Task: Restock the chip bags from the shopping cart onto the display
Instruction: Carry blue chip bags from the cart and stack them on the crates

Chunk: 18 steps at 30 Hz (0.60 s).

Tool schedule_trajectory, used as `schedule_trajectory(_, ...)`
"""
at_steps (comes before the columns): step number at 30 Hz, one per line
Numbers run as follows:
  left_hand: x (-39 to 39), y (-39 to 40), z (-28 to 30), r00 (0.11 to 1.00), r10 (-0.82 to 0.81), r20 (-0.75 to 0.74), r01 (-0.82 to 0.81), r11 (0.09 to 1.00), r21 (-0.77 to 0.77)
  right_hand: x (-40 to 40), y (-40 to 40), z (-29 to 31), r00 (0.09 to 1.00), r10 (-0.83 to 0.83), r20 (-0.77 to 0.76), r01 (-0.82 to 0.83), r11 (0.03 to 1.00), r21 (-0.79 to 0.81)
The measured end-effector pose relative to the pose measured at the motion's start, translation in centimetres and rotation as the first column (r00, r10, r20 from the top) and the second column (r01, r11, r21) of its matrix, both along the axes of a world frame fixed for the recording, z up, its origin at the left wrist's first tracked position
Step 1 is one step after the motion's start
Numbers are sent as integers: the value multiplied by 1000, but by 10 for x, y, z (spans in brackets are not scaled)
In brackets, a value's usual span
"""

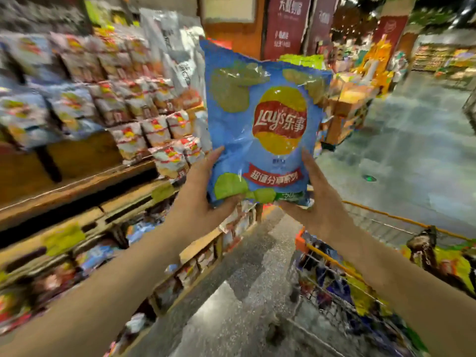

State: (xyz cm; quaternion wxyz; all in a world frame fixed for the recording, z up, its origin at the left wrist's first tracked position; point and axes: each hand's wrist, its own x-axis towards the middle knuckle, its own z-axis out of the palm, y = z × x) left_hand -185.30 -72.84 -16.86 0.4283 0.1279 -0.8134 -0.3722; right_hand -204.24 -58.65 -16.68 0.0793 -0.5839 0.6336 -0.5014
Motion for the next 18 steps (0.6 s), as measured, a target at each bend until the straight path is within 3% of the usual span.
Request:
schedule_trajectory(4, 79, 46, -6, 973, 229, 24, -228, 972, -60, 54, 17, 6, 984, 172, -50, -170, 984, 45)
schedule_trajectory(9, 166, 130, -18, 910, 413, 44, -415, 906, 81, 126, 48, 10, 903, 425, -58, -419, 903, 92)
schedule_trajectory(12, 218, 175, -25, 864, 498, 71, -502, 852, 149, 171, 64, 6, 878, 479, -26, -467, 866, 180)
schedule_trajectory(15, 261, 204, -16, 815, 574, 73, -577, 795, 190, 213, 71, 4, 834, 550, 48, -550, 819, 162)
schedule_trajectory(18, 299, 223, -9, 786, 615, 64, -612, 760, 218, 254, 76, 6, 806, 592, -2, -581, 793, 184)
